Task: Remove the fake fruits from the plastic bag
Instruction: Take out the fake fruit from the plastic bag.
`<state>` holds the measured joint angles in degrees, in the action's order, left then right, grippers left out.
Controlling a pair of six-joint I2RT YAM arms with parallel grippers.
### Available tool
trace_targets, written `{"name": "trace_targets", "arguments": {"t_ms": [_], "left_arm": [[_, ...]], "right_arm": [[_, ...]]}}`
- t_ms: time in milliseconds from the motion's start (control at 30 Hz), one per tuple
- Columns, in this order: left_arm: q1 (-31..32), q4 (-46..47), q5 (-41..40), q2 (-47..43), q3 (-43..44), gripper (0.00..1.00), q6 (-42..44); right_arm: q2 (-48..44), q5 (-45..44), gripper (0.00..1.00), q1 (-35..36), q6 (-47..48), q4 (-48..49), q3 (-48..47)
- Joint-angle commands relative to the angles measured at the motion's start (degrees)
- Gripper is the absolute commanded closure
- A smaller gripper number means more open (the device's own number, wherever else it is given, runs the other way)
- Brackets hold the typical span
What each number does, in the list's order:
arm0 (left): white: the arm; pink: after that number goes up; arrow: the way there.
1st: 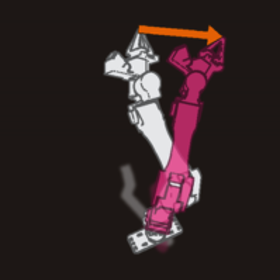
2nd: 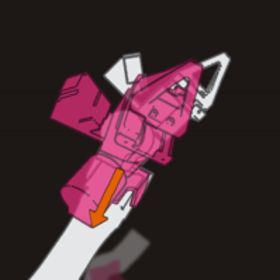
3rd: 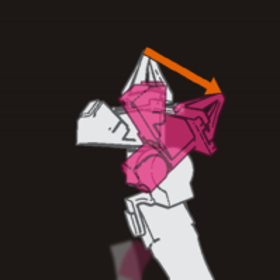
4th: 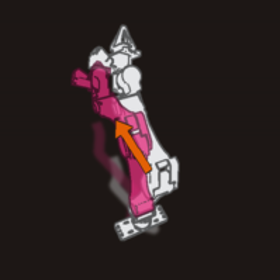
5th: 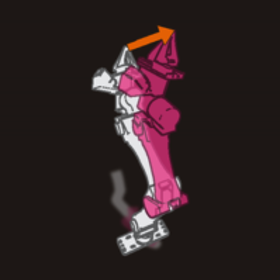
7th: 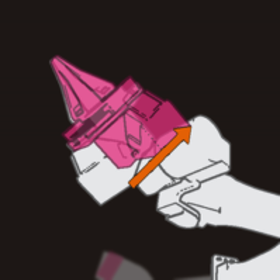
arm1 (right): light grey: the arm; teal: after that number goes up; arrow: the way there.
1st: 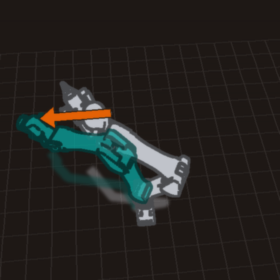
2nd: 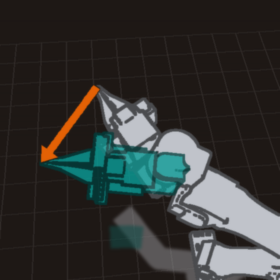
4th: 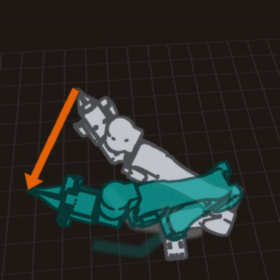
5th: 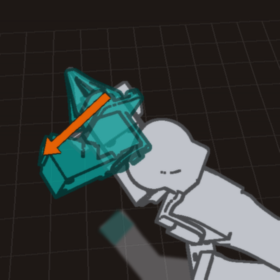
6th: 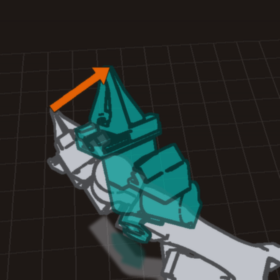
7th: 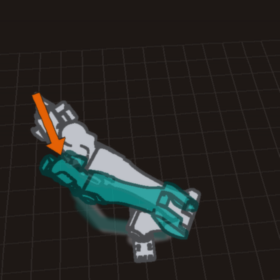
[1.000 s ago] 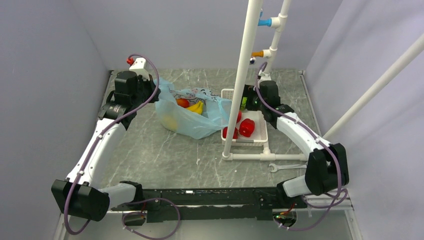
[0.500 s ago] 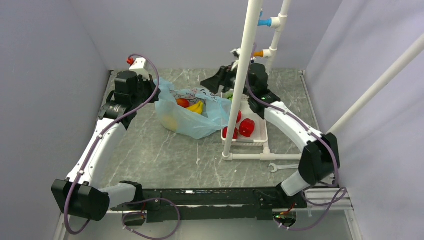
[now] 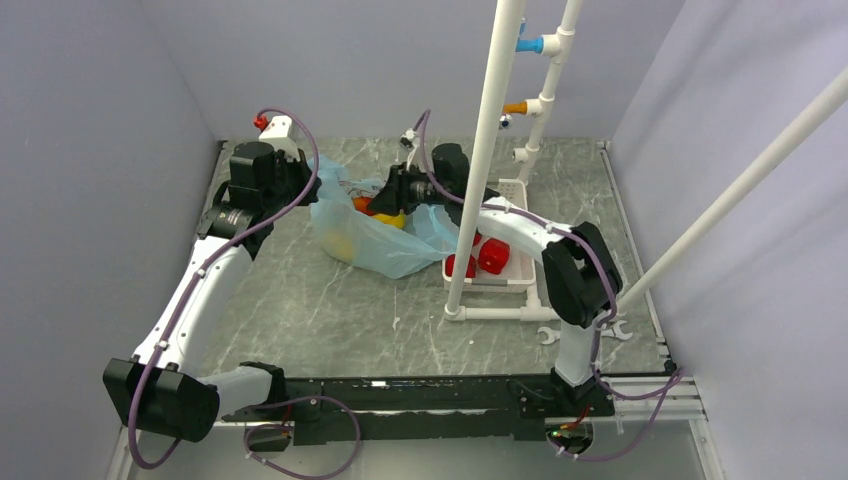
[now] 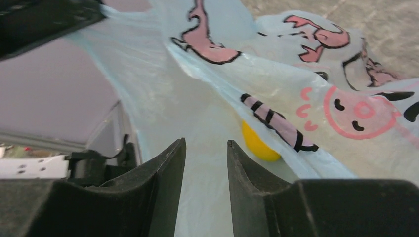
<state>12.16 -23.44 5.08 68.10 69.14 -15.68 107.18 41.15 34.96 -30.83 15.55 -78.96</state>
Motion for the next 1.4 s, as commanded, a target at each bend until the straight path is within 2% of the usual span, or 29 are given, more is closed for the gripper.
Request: {"name": "trace_targets", "arguments": {"t_ms": [0,133,300,367,567,867,967,1233,1367], "left_arm": [[0.14,1.50,-0.66,-0.77,1.71,1.00,0.92],[0.14,0.91,-0.50,-0.22,2.12,1.00,0.92],[0.14,1.08,-0.63,0.04,2.02,1.00,0.91],[0.14,0.77,0.04,0.07,2.28,1.00,0.91],[0.14,0.90,-0.48,-0.12,2.20,1.00,1.00],[0.14,0.77,-0.45,0.33,2.19,1.00,0.84],[0.14,0.98,-0.49,0.07,2.03,1.00,0.91],[0.14,0.56,-0.83,0.64,2.34,1.00,1.18],[0.13,-0.02,-0.73,0.99,2.81,1.00,1.25]], "right_arm": [[0.65,-14.39,0.61,3.29,9.39,-10.62,-5.89],[2.53,-22.05,0.60,3.49,11.72,-10.90,-5.00],[8.82,-23.65,0.47,4.58,17.00,-17.36,-10.49],[10.36,-23.30,0.42,5.22,18.47,-17.75,-11.40],[16.24,-16.15,0.38,6.90,21.63,-20.77,-17.08],[19.71,-10.87,0.23,7.84,21.80,-18.49,-19.43],[21.28,-10.64,0.18,8.09,22.04,-18.63,-20.74],[28.10,-9.71,0.18,8.44,21.98,-22.84,-29.47],[31.72,-12.82,0.12,9.33,23.81,-25.46,-31.59]]}}
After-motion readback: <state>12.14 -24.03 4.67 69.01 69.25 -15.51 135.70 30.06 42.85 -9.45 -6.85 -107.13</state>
